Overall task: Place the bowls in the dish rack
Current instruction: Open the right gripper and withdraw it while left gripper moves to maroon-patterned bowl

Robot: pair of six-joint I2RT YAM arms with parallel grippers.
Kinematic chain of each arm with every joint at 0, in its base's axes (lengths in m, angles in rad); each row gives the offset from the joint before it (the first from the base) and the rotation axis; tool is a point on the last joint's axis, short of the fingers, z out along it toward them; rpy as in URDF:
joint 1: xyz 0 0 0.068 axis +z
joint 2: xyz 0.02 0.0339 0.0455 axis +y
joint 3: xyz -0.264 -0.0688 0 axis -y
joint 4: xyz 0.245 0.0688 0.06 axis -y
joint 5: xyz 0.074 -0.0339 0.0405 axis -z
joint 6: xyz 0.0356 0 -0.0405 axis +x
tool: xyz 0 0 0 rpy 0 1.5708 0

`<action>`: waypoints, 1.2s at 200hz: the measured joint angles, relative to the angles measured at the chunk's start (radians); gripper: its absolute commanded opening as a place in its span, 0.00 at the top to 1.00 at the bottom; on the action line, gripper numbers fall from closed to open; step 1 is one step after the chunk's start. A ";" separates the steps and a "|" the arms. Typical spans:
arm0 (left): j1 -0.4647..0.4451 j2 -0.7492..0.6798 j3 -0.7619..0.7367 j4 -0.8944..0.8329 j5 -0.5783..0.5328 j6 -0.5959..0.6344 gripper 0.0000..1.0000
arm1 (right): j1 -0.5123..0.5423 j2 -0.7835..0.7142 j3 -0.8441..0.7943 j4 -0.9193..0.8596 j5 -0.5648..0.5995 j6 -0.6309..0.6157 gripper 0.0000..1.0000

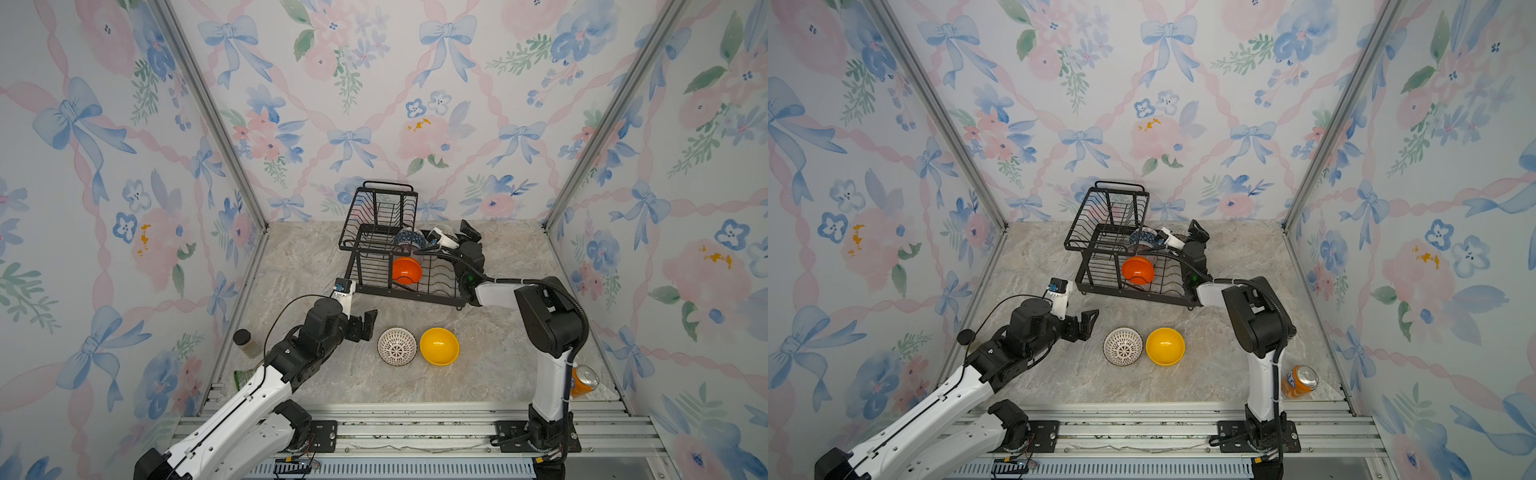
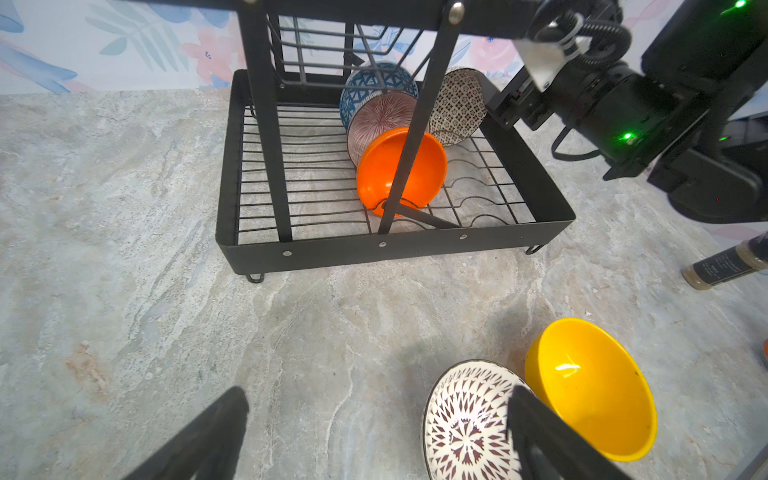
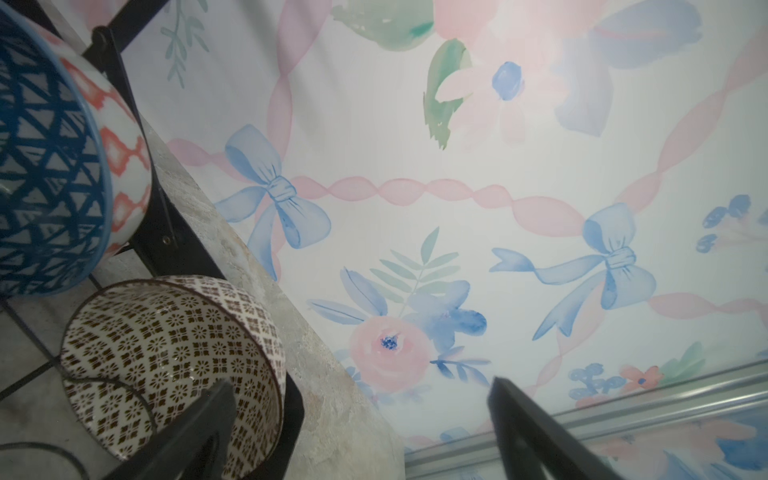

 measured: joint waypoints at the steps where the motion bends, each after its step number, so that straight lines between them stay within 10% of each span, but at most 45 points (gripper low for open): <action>1: 0.000 0.000 -0.001 0.000 0.000 0.000 0.02 | 0.000 -0.006 -0.003 -0.004 0.001 0.006 0.03; 141: 0.000 0.043 -0.099 0.000 0.034 -0.116 0.02 | 0.125 -0.488 -0.060 -0.709 -0.203 0.765 0.03; 240: -0.050 0.120 -0.205 0.129 0.065 -0.200 0.02 | 0.037 -0.592 -0.131 -0.810 -0.405 0.996 0.03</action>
